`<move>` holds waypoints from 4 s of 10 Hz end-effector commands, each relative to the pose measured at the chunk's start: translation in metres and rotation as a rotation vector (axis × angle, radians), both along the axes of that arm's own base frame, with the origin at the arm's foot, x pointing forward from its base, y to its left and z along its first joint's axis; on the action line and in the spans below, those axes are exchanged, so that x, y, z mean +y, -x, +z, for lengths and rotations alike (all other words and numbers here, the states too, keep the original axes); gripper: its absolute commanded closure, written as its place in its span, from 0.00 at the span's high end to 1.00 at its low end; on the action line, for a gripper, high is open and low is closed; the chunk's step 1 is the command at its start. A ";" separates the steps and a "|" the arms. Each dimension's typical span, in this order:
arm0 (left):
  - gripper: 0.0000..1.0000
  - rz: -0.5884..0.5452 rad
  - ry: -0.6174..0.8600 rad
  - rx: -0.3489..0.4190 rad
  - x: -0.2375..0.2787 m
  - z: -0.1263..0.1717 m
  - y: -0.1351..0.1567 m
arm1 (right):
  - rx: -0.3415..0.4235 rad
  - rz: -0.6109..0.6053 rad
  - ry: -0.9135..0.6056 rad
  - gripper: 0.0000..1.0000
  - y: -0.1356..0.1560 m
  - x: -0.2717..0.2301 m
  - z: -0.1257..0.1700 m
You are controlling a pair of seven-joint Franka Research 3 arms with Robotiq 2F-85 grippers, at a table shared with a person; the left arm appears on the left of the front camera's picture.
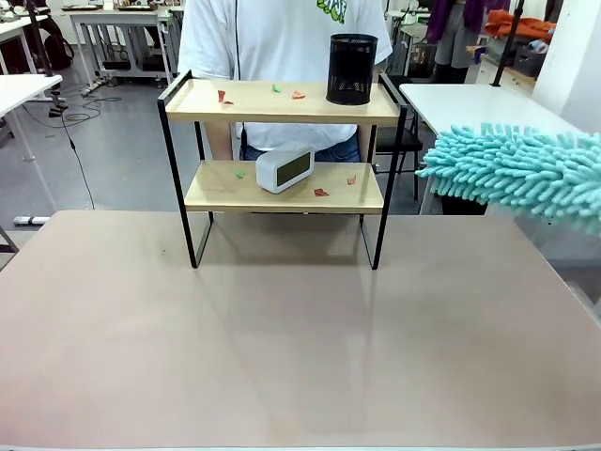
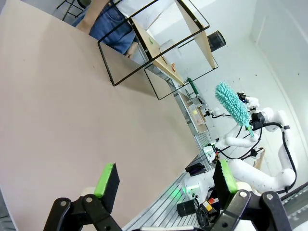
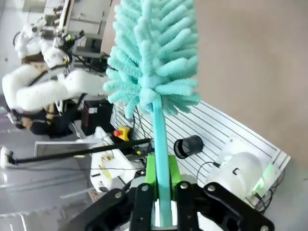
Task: Clean the shelf.
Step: Pick up the Duster from the human, then clean the specific tier of the Shelf with the Duster once objects are removed.
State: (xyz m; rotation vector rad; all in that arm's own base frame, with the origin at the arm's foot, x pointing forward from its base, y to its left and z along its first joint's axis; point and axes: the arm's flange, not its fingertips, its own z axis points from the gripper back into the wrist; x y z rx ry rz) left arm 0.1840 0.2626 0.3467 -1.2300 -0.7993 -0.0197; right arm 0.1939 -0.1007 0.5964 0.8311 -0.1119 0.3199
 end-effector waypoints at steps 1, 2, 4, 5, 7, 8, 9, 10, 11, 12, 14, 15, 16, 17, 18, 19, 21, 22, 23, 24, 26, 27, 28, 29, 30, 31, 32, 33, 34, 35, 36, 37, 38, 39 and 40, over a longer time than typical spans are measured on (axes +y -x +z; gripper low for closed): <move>1.00 0.002 0.005 -0.037 -0.001 0.001 -0.001 | -0.080 0.152 -0.021 0.00 0.002 -0.005 -0.021; 1.00 0.002 0.005 -0.037 -0.001 0.001 -0.001 | -0.054 0.156 -0.018 0.00 -0.004 -0.014 -0.027; 1.00 0.002 0.005 -0.037 -0.001 0.001 -0.001 | -0.041 0.065 0.001 0.00 0.005 0.002 -0.008; 1.00 0.002 0.005 -0.037 -0.001 0.001 -0.001 | -0.041 0.065 0.001 0.00 0.005 0.002 -0.008; 1.00 0.002 0.005 -0.037 -0.001 0.001 -0.001 | -0.041 0.065 0.001 0.00 0.005 0.002 -0.008; 1.00 0.002 0.005 -0.037 -0.001 0.001 -0.001 | -0.041 0.065 0.001 0.00 0.005 0.002 -0.008; 1.00 0.002 0.005 -0.037 -0.001 0.001 -0.001 | -0.041 0.065 0.001 0.00 0.005 0.002 -0.008; 1.00 0.002 0.005 -0.037 -0.001 0.001 -0.001 | -0.041 0.065 0.001 0.00 0.005 0.002 -0.008; 1.00 0.002 0.005 -0.037 -0.001 0.001 -0.001 | -0.041 0.065 0.001 0.00 0.005 0.002 -0.008; 1.00 0.002 0.005 -0.037 -0.001 0.001 -0.001 | -0.041 0.065 0.001 0.00 0.005 0.002 -0.008; 1.00 0.002 0.005 -0.037 -0.001 0.001 -0.001 | -0.041 0.065 0.001 0.00 0.005 0.002 -0.008; 1.00 0.002 0.005 -0.037 -0.001 0.001 -0.001 | -0.041 0.065 0.001 0.00 0.005 0.002 -0.008; 1.00 0.002 0.005 -0.037 -0.001 0.001 -0.001 | -0.041 0.065 0.001 0.00 0.005 0.002 -0.008; 1.00 0.002 0.005 -0.037 -0.001 0.001 -0.001 | -0.041 0.065 0.001 0.00 0.005 0.002 -0.008; 1.00 0.002 0.005 -0.037 -0.001 0.001 -0.001 | -0.041 0.065 0.001 0.00 0.005 0.002 -0.008; 1.00 0.002 0.005 -0.037 -0.001 0.001 -0.001 | -0.041 0.065 0.001 0.00 0.005 0.002 -0.008; 1.00 0.002 0.005 -0.037 -0.001 0.001 -0.001 | -0.041 0.065 0.001 0.00 0.005 0.002 -0.008; 1.00 0.002 0.005 -0.037 -0.001 0.001 -0.001 | -0.041 0.065 0.001 0.00 0.005 0.002 -0.008; 1.00 0.002 0.005 -0.037 -0.001 0.001 -0.001 | -0.041 0.065 0.001 0.00 0.005 0.002 -0.008; 1.00 0.002 0.005 -0.037 -0.001 0.001 -0.001 | -0.041 0.065 0.001 0.00 0.005 0.002 -0.008; 1.00 0.002 0.005 -0.037 -0.001 0.001 -0.001 | -0.042 0.089 0.001 0.12 0.004 0.000 -0.014; 1.00 0.002 0.005 -0.037 -0.001 0.001 -0.001 | -0.007 0.073 0.065 0.12 0.001 0.015 -0.015; 1.00 0.002 0.005 -0.037 -0.001 0.001 -0.001 | -0.022 0.099 0.078 0.12 -0.002 0.034 -0.015; 1.00 0.002 0.005 -0.037 -0.001 0.001 -0.001 | -0.016 0.103 0.132 0.12 -0.006 0.057 -0.017; 1.00 0.002 0.005 -0.037 -0.001 0.001 -0.001 | -0.035 0.072 0.172 0.12 -0.014 0.080 -0.021; 1.00 0.002 0.005 -0.037 -0.001 0.001 -0.001 | -0.066 0.014 0.218 0.12 -0.026 0.103 -0.028; 1.00 0.002 0.005 -0.037 -0.001 0.001 -0.001 | -0.075 -0.039 0.262 0.12 -0.042 0.127 -0.036; 1.00 0.002 0.005 -0.037 -0.001 0.001 -0.001 | -0.091 -0.075 0.299 0.12 -0.057 0.147 -0.041; 1.00 0.002 0.005 -0.037 -0.001 0.001 -0.001 | -0.099 -0.096 0.327 0.12 -0.069 0.163 -0.043; 1.00 0.002 0.005 -0.037 -0.001 0.001 -0.001 | -0.098 -0.097 0.372 0.12 -0.083 0.177 -0.044; 1.00 0.002 0.005 -0.037 -0.001 0.001 -0.001 | -0.106 -0.074 0.391 0.12 -0.091 0.186 -0.043; 1.00 0.002 0.005 -0.037 -0.001 0.001 -0.001 | -0.124 -0.051 0.370 0.12 -0.092 0.191 -0.038; 1.00 0.002 0.005 -0.037 -0.001 0.001 -0.001 | -0.125 -0.063 0.342 0.12 -0.082 0.185 -0.029; 1.00 0.002 0.005 -0.037 -0.001 0.001 -0.001 | -0.125 -0.054 0.378 0.12 -0.085 0.190 -0.050; 1.00 0.002 0.005 -0.037 -0.001 0.001 -0.001 | -0.125 -0.054 0.378 0.12 -0.085 0.190 -0.050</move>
